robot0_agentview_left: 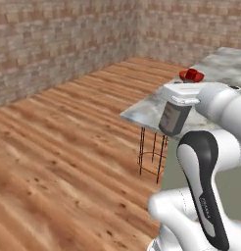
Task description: There is a bowl on the dining counter. Grab a lemon wedge from the fridge and place it in the bowl. Then get the liquor bottle and glass cup from the cabinet and place them next to the bowl.
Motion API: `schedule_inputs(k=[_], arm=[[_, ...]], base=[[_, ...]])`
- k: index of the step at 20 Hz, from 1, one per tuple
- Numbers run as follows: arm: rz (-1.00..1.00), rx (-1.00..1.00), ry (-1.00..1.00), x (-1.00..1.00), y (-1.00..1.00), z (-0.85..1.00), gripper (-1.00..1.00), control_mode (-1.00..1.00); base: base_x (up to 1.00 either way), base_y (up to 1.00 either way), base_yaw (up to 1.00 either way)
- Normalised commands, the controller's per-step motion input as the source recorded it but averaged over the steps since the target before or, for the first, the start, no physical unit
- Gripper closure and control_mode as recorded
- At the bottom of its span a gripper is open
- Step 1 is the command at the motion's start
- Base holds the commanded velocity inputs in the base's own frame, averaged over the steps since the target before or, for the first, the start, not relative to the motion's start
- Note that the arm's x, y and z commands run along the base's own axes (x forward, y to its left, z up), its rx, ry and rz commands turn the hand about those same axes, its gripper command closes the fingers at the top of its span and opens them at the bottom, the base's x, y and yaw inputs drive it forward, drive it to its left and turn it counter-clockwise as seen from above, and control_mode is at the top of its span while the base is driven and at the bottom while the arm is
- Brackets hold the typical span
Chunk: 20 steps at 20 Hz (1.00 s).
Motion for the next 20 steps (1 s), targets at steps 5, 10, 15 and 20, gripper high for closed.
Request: schedule_inputs(k=[5, 10, 15, 20], arm=[[0.00, 0.00, 0.00, 0.00, 0.00, 0.00, 1.00, 1.00], [0.00, 0.00, 0.00, 0.00, 0.00, 0.00, 1.00, 1.00], [0.00, 0.00, 0.00, 0.00, 0.00, 0.00, 1.00, 1.00], [0.00, 0.00, 0.00, 0.00, 0.00, 0.00, 1.00, 1.00]], base=[[0.60, 0.92, -0.55], [0.48, 0.95, -0.54], [0.35, 0.99, -0.52], [0.29, 1.00, -0.51]])
